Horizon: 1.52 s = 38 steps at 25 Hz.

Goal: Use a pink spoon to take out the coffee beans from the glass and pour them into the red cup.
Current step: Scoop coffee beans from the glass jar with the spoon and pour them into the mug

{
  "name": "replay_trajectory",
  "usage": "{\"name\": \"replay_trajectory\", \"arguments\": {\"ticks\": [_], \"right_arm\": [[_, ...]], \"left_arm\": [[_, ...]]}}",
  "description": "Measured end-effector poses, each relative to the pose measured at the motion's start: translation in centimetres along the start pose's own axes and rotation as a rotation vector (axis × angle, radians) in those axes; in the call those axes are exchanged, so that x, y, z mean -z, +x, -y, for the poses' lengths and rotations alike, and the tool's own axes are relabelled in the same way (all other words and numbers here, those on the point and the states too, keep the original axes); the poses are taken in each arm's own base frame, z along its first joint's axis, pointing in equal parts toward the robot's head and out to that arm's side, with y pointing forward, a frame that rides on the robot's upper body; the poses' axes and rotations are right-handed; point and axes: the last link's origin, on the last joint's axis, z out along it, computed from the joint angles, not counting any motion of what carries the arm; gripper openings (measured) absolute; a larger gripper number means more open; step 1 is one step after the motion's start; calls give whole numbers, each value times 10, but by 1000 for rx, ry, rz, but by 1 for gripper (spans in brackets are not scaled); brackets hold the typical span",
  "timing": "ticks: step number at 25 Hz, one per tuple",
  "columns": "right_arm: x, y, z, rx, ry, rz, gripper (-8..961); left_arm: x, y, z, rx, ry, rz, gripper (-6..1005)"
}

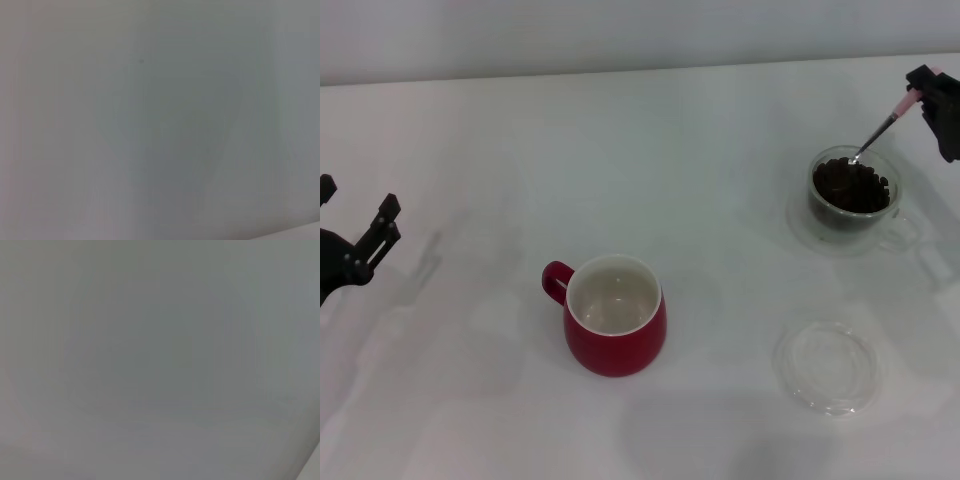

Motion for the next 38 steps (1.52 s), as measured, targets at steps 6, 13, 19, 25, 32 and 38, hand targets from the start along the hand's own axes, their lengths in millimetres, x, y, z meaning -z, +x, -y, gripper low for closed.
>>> {"name": "replay_trajectory", "arguments": {"ticks": [6,13,19,25,32,38], "right_arm": [[-4,4,-3,3,-9,-29,149],[-11,10,-10,-3,-40,-67,149],[-16,15,-16,-6,-64,-100,149],[-20,20,-19,-21,-74,-136,149],[-26,26,-24,-32,-85,-185,149],[-32,33,-31,-31,-111,-231,149]], "left_arm": [[0,0,0,0,0,0,762],[0,0,0,1,0,1,762],[1,-1,0,3,3,3,762],[2,-1,0,8,9,2,761],[2,-1,0,8,10,3,761],[2,-2,0,9,11,5,761]]}}
